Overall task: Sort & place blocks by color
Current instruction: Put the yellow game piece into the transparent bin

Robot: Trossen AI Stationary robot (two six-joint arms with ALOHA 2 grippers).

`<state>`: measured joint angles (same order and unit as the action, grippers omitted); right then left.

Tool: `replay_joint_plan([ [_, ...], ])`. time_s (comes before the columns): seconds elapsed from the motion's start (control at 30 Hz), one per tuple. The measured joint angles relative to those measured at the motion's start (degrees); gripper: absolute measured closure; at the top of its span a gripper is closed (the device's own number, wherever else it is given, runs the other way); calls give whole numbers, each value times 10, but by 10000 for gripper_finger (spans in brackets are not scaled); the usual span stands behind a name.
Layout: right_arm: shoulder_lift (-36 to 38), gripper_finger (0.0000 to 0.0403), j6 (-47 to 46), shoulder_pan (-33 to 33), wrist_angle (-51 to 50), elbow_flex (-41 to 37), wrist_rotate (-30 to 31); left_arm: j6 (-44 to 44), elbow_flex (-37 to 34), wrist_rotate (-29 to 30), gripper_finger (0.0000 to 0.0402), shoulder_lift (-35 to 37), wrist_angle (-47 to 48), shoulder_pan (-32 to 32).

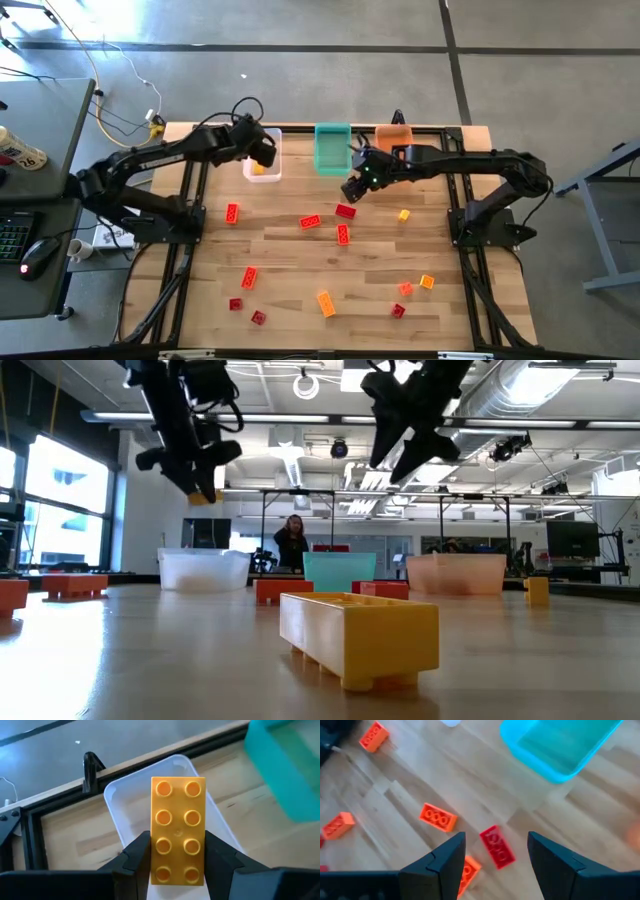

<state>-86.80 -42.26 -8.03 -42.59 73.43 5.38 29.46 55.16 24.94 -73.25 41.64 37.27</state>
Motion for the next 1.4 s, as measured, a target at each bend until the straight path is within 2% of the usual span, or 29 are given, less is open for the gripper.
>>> replay_joint_plan([
  [0.27,0,201,-65,49,0,0,10,-61,0,-63,283,-80,-51,37],
  [0.6,0,201,-134,97,0,0,13,-89,0,-72,281,-161,-66,48],
  [1.17,0,201,-194,169,-18,0,11,-114,0,-127,278,-216,-85,48],
  [1.4,0,201,-194,189,-18,0,11,-112,0,-135,227,-216,-85,48],
])
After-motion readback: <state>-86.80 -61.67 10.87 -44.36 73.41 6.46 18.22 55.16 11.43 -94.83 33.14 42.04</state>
